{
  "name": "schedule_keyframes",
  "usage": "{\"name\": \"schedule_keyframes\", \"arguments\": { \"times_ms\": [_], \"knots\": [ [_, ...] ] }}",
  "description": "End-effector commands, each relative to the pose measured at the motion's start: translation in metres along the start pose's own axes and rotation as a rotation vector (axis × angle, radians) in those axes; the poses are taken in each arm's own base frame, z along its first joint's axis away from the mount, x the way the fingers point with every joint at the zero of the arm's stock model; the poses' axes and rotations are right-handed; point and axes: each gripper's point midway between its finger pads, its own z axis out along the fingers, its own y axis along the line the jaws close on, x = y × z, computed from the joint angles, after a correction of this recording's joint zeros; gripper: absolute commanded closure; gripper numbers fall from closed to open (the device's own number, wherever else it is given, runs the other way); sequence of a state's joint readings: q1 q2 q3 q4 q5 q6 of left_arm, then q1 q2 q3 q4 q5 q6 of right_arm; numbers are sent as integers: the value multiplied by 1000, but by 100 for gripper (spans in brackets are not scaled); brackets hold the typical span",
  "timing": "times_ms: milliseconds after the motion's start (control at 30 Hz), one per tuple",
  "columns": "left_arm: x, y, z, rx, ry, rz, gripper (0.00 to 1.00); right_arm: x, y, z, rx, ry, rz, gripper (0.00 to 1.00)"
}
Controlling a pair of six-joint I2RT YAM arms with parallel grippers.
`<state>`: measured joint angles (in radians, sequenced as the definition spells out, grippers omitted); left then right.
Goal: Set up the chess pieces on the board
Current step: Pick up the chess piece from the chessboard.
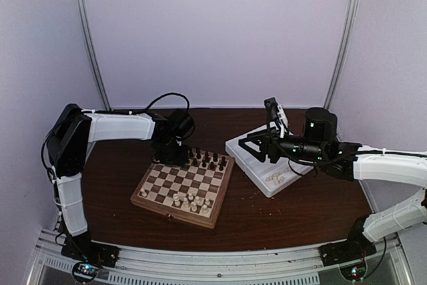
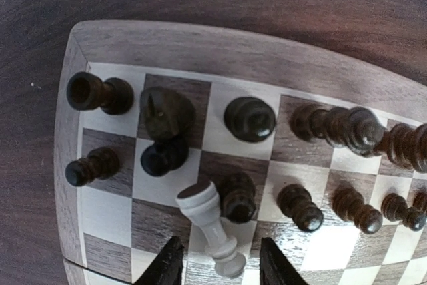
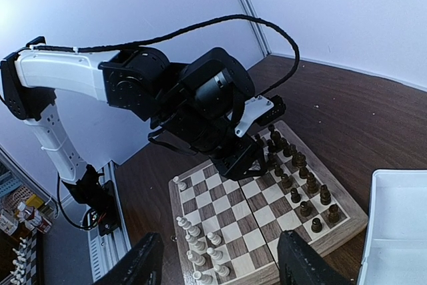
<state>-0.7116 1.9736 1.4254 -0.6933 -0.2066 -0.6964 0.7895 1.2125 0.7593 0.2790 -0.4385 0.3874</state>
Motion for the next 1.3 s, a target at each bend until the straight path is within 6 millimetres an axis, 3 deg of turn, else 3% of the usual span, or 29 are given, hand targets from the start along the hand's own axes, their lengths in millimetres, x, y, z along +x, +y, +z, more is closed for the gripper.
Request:
{"name": "schedule_keyframes", "arguments": {
  "times_ms": [0,867,1100,1267],
  "knots": [
    [-10,3,3,-25,-16,-27,61,-3,-2,-6,13,-16,-19,38],
    [-7,12,7,-71,-14,-49,80,-7,-3,-17,22,-37,-23,38],
    [-4,12,8,-67,-6,-54,93,-8,-2,-17,19,-37,-25,38],
    [-3,13,5,-67,-6,-62,96,-9,-1,-17,13,-36,-21,38]
  ]
}}
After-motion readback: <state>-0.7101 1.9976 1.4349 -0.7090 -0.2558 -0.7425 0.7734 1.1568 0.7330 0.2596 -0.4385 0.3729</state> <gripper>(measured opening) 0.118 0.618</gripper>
